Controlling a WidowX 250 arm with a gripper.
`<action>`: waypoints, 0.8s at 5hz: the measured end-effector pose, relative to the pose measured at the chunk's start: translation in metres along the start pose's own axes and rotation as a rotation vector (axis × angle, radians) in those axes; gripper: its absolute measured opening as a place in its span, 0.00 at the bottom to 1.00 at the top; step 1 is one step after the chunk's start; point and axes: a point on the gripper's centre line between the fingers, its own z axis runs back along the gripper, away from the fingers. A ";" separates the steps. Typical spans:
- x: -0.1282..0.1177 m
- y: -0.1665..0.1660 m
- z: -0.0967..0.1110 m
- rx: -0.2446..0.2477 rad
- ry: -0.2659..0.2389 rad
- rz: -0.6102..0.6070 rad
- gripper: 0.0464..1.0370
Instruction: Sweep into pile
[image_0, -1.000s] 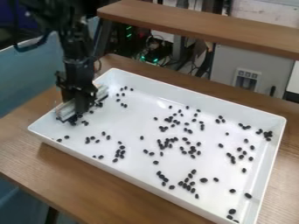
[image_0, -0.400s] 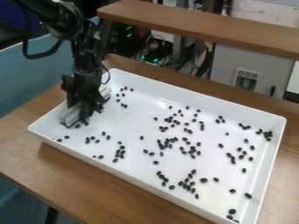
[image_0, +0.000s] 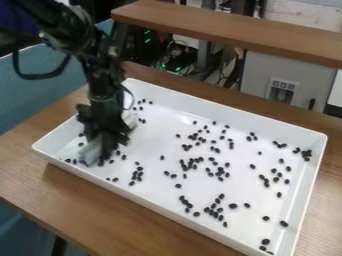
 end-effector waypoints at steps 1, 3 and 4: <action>-0.003 -0.052 0.004 -0.080 -0.011 -0.064 0.35; 0.011 -0.146 0.010 -0.145 -0.075 -0.133 0.35; 0.020 -0.193 0.014 -0.218 -0.106 -0.142 0.35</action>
